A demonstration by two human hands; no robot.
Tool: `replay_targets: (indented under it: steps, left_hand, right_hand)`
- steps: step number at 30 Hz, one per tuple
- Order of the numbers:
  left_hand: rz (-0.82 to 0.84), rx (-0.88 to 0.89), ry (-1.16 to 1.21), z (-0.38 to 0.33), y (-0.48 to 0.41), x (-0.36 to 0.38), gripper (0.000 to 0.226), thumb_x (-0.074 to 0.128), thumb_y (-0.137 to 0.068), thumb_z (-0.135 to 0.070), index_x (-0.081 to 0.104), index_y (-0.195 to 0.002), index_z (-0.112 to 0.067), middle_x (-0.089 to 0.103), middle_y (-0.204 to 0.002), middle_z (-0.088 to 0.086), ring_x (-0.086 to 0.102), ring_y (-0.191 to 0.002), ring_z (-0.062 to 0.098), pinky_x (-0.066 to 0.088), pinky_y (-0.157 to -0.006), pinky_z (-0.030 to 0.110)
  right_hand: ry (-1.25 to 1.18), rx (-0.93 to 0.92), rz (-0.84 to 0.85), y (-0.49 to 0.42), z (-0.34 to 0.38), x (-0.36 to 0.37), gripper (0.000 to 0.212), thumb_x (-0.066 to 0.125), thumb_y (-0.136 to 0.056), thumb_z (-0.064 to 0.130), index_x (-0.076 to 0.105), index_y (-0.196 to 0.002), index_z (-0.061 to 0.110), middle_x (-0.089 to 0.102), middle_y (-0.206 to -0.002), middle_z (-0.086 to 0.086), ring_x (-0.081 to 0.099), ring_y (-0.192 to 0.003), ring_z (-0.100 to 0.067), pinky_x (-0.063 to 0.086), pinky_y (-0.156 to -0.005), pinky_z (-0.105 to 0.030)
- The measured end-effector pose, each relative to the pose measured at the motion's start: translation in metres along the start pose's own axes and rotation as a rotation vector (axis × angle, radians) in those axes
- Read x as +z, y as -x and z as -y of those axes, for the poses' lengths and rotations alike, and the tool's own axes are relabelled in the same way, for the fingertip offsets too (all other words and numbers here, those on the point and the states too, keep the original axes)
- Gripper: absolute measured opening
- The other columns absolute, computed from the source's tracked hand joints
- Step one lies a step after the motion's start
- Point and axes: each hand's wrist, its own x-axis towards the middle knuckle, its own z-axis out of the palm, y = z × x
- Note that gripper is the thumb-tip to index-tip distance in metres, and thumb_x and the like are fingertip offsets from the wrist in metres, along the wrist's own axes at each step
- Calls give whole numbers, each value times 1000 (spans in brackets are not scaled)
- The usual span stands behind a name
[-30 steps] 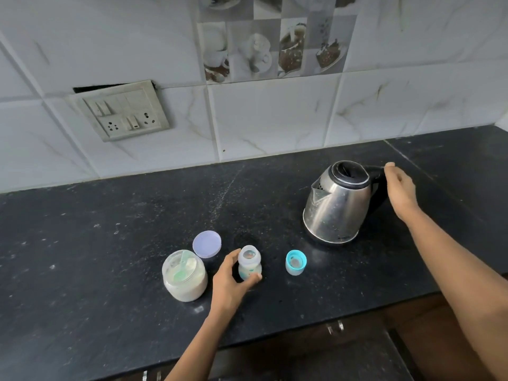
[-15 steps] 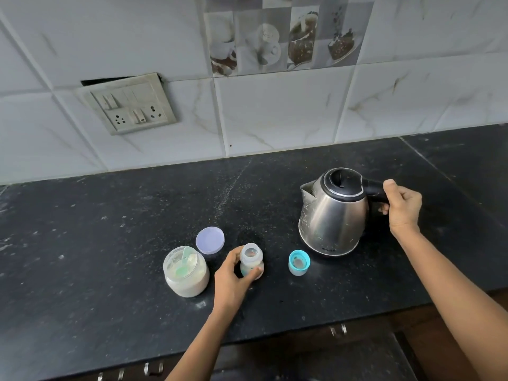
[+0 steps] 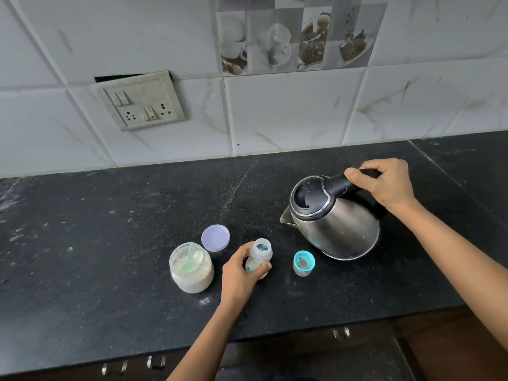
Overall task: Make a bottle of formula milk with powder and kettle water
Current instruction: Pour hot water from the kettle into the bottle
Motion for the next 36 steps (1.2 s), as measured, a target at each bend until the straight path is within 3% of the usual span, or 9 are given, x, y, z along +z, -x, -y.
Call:
replay_targets:
  steps: [9,14,26,36]
  left_hand:
    - [6,7,-65,0,-5,4,57,83,-66,-32,60,-118,-37,66,-112,-21,60,-106,-3,50,-94,26]
    - [-6,24,-94,-5,-5,6,58,83,-66,-32,61,-119,-36,66,-112,-21,60,-104,-2,51,-94,29]
    - [1,28,-133,-9,-5,6,62,83,-65,-36,60,-123,-34,65,-118,-19,58,-109,2,49,-97,34]
    - [16,34,-131,-14,-3,5,67,78,-62,-45,58,-125,-36,64,-120,-20,58,-110,1,50,-97,35]
  right_hand:
    - [190,-121,204,-18,57,5,54,60,-64,69,59,-49,17,49,-42,-3,46,-44,-20,35,-48,-30]
    - [337,-186,296,-23,78,12,61,51,-61,76,52,-46,17,41,-38,-1,37,-42,-15,29,-47,-27]
    - [493,-329,408,-33,106,18,73,42,-59,84,56,-52,12,46,-42,-2,45,-50,-18,30,-47,-28]
    - [554,-427,484,-35,130,23,73,47,-62,79,48,-50,7,29,-40,1,29,-45,-19,23,-44,-28]
